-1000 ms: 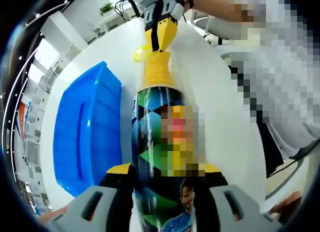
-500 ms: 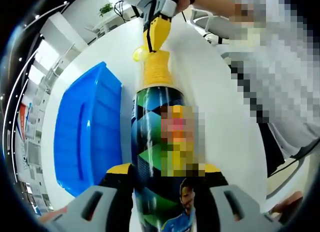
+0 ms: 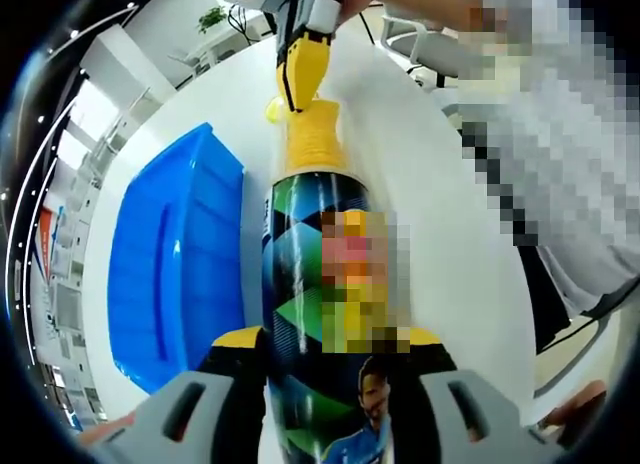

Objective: Open the lid of the chip container on the table, take out the chips, place them into the box in front of the container, and close the lid

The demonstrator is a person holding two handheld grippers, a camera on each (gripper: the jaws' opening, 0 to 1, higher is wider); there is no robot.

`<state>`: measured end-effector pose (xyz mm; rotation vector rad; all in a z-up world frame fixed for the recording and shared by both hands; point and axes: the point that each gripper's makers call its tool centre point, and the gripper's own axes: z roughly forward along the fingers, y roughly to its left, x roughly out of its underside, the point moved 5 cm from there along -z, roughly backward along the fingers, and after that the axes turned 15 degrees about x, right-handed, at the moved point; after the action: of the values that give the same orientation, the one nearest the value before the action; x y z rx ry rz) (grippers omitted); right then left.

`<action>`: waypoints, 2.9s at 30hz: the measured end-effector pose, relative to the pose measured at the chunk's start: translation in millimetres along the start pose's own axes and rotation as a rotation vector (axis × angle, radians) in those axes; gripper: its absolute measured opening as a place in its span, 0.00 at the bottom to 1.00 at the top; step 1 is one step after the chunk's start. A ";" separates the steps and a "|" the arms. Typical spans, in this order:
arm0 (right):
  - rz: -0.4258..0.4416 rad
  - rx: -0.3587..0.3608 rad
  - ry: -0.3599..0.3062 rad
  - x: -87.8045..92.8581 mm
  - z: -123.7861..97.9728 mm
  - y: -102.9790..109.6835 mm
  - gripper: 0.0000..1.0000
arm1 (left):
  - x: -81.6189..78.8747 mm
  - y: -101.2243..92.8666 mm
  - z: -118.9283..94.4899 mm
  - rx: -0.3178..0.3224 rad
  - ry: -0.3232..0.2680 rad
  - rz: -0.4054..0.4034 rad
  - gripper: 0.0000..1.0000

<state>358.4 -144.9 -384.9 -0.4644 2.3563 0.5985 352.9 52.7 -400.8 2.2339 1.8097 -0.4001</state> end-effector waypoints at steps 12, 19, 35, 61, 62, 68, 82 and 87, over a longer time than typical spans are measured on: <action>-0.022 0.025 -0.020 1.7 -3.9 3.2 0.02 | -0.3 -0.9 0.7 -0.002 -0.001 0.003 0.48; -0.085 0.033 -0.044 -0.4 -8.4 6.4 0.01 | 0.3 0.9 0.9 -0.002 -0.001 0.003 0.49; -0.104 0.024 -0.113 -9.7 -15.2 -2.9 0.01 | 0.8 2.0 1.5 -0.001 0.001 0.001 0.49; -0.075 0.019 -0.235 -24.8 -43.8 -3.8 0.00 | 2.9 6.2 2.7 0.000 0.012 -0.002 0.50; -0.078 0.015 -0.232 -24.8 -44.3 -3.4 0.00 | 3.0 6.3 2.7 0.000 0.011 -0.003 0.50; -0.101 0.015 -0.250 -33.7 -46.9 -0.5 0.00 | 1.8 5.8 3.5 0.003 0.013 -0.004 0.50; -0.112 -0.003 -0.342 -81.3 -45.8 12.6 0.00 | 2.5 5.8 4.1 0.002 0.020 -0.005 0.50; -0.161 0.004 -0.353 -98.5 -29.6 17.5 0.00 | 1.7 6.3 4.9 0.009 0.026 -0.010 0.50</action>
<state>406.4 -129.2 -293.6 -0.4968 1.9653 0.5507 359.2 51.2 -405.9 2.2469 1.8364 -0.3838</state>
